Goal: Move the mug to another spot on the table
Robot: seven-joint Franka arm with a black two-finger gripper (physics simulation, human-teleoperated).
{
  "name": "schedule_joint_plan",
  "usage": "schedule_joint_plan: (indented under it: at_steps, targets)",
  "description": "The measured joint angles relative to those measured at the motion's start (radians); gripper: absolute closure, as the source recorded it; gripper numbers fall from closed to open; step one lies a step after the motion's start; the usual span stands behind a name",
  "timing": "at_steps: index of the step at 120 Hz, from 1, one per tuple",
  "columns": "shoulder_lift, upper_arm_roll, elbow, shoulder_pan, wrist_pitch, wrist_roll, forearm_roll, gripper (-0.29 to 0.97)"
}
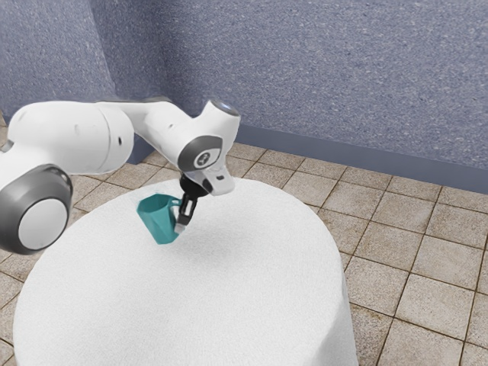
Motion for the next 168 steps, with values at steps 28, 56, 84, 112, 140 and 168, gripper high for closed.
schedule_joint_plan:
  at_steps: [28,56,84,112,140,168]
  targets:
    - [-0.054,0.014,-0.141,-0.099,0.042,-0.054,0.002,0.79]
    - [-0.004,0.013,-0.163,-0.118,0.08,-0.101,-0.016,0.68]
    - [-0.003,0.013,-0.159,-0.119,0.09,-0.128,-0.059,0.24]
    - [-0.096,0.016,-0.154,-0.117,0.14,-0.145,-0.148,0.08]
    - [-0.322,0.01,-0.133,-0.117,0.186,-0.172,-0.165,0.03]
    - [-0.393,0.003,0.028,-0.117,0.156,-0.235,-0.167,0.01]
